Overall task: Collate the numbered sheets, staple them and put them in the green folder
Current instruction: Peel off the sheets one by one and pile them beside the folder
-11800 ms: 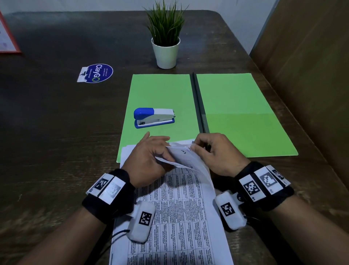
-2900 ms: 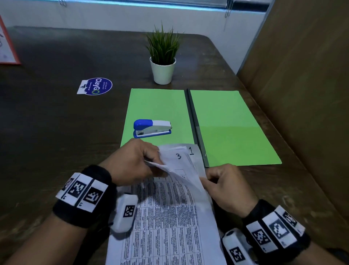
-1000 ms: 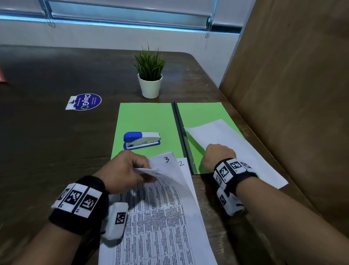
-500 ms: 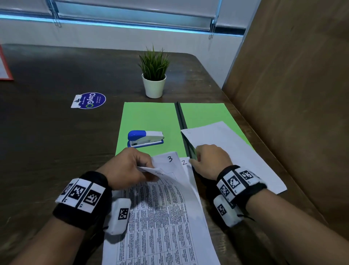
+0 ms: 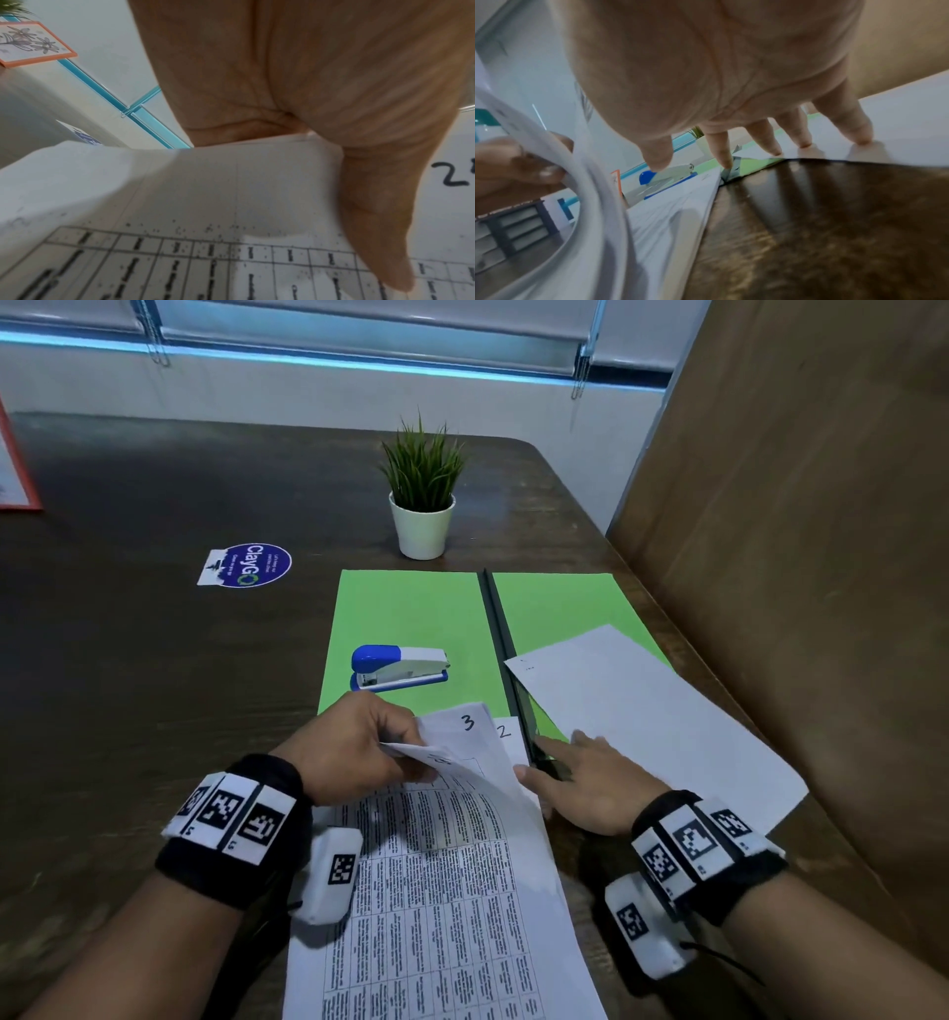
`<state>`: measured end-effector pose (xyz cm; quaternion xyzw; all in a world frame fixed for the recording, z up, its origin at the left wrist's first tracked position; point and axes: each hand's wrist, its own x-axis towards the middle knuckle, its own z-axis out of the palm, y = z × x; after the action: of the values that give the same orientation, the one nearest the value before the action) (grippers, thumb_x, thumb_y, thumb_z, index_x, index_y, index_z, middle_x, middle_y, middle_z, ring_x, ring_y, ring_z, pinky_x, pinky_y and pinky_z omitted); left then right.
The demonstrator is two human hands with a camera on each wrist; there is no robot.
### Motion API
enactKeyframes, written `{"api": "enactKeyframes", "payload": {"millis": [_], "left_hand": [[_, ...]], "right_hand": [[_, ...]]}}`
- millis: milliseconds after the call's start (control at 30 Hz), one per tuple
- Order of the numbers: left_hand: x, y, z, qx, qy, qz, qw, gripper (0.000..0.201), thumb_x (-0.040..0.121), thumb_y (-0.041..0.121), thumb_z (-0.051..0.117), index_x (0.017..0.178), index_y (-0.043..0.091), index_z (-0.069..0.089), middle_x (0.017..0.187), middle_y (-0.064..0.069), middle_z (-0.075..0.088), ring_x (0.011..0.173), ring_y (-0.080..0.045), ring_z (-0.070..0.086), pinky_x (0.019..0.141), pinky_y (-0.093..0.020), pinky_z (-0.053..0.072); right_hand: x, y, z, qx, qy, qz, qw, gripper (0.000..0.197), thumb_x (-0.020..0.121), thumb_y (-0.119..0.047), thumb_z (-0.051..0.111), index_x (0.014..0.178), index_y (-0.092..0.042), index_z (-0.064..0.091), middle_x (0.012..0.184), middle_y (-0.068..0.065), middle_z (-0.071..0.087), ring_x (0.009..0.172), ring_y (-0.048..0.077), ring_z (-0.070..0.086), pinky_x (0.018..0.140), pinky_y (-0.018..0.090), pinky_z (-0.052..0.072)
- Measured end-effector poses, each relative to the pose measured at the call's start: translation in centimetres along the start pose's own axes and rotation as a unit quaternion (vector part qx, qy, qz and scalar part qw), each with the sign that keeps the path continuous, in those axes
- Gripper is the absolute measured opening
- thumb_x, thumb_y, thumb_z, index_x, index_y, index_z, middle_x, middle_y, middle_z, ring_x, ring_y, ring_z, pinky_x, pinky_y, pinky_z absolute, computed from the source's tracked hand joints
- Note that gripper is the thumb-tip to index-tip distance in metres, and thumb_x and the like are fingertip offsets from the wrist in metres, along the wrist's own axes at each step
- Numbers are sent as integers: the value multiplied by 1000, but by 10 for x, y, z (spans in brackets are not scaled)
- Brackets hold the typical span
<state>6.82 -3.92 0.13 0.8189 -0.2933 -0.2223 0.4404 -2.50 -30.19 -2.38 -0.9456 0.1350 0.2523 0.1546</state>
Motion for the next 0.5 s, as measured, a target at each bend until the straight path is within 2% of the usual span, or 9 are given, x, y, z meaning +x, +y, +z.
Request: {"api": "enactKeyframes", "payload": {"millis": [67, 100, 167, 233, 267, 367, 500], "left_hand": [[-1, 0, 0, 1, 1, 2, 1000, 13, 75, 14, 87, 67, 12, 77, 75, -5, 73, 75, -35, 69, 72, -49, 57], [-1, 0, 0, 1, 2, 4, 1000, 13, 75, 14, 87, 67, 12, 77, 75, -5, 73, 76, -35, 69, 73, -50, 58], [-3, 1, 0, 2, 4, 5, 1000, 12, 75, 13, 87, 67, 13, 77, 75, -6, 73, 76, -35, 69, 73, -51, 58], [-4, 3, 1, 2, 3, 5, 1000, 12, 75, 14, 87, 68, 12, 77, 76, -6, 73, 77, -35, 69, 74, -51, 58], [-4, 3, 1, 2, 1, 4, 1000, 12, 75, 14, 87, 68, 12, 77, 76, -6, 73, 77, -35, 69, 74, -51, 58], [-5, 3, 1, 2, -2, 0, 1000, 13, 74, 18, 88, 69, 12, 78, 77, -5, 73, 77, -34, 69, 74, -51, 58], [-6, 2, -1, 0, -3, -1, 1000, 13, 74, 19, 88, 68, 14, 78, 76, -4, 74, 76, -34, 69, 73, -52, 57]], "right_hand": [[-4, -5, 1, 23, 2, 2, 1000, 84, 83, -84, 24, 155, -44, 11, 166, 6, 1, 152, 31, -6, 121, 53, 12], [-5, -7, 3, 27, 23, -4, 999, 82, 84, -83, 25, 154, -43, 13, 166, 5, 3, 152, 30, -4, 121, 54, 13], [-6, -13, 2, 21, 92, -32, 995, 71, 90, -74, 31, 151, -37, 28, 162, 5, 22, 151, 28, 13, 117, 52, 25], [-4, -21, -2, 19, 154, -71, 985, 56, 95, -60, 41, 141, -28, 44, 145, 4, 47, 138, 27, 37, 106, 45, 39], [-1, -26, -5, 20, 167, -83, 982, 52, 95, -54, 45, 138, -25, 48, 139, 3, 52, 132, 25, 43, 102, 43, 42], [16, -39, -14, 3, 169, -100, 981, 52, 93, -46, 53, 140, -22, 50, 138, 3, 53, 129, 23, 45, 100, 41, 45], [38, -47, -22, -85, 111, -87, 986, 49, 90, -45, 55, 134, -23, 53, 133, 5, 50, 126, 26, 44, 96, 44, 47]]}}
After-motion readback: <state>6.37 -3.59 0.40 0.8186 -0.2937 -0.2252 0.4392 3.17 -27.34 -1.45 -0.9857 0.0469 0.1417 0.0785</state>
